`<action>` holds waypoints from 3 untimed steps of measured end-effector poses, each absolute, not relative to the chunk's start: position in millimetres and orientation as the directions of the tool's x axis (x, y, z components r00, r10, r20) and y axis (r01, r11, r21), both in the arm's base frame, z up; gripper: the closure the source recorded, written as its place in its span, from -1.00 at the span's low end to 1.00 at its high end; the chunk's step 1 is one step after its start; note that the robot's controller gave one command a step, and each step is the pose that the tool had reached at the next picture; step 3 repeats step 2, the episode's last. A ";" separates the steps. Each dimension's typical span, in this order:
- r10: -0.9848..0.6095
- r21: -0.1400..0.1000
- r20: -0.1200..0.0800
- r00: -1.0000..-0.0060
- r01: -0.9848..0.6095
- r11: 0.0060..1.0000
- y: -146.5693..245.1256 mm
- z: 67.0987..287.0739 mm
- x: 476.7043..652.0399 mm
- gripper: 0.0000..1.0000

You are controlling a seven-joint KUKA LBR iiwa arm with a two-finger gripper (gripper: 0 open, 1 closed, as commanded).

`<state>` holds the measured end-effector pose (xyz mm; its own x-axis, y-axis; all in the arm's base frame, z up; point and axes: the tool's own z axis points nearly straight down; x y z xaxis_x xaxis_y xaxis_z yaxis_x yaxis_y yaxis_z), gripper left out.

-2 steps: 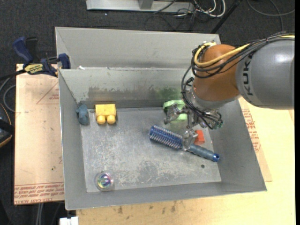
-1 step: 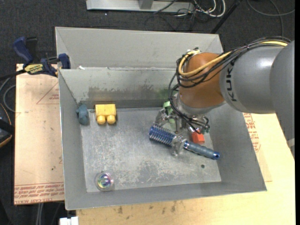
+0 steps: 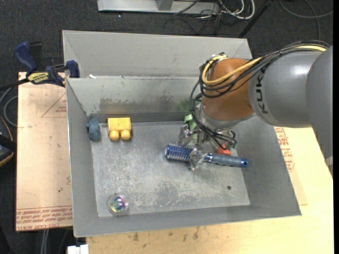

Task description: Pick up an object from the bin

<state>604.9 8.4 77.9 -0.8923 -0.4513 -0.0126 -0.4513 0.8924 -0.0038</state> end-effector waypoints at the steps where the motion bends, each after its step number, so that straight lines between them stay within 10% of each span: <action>1: -0.456 -0.003 -0.010 -0.890 -0.456 0.890 16.4 182.4 604.6 1.00; 2: -0.452 -0.004 -0.011 -0.892 -0.452 0.892 15.6 280.1 611.1 1.00; 3: -0.452 -0.004 -0.011 -0.892 -0.452 0.892 15.6 280.1 611.1 1.00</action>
Offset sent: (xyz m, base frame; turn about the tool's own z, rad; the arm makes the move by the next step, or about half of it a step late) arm -0.0026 0.0073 0.1006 -0.0059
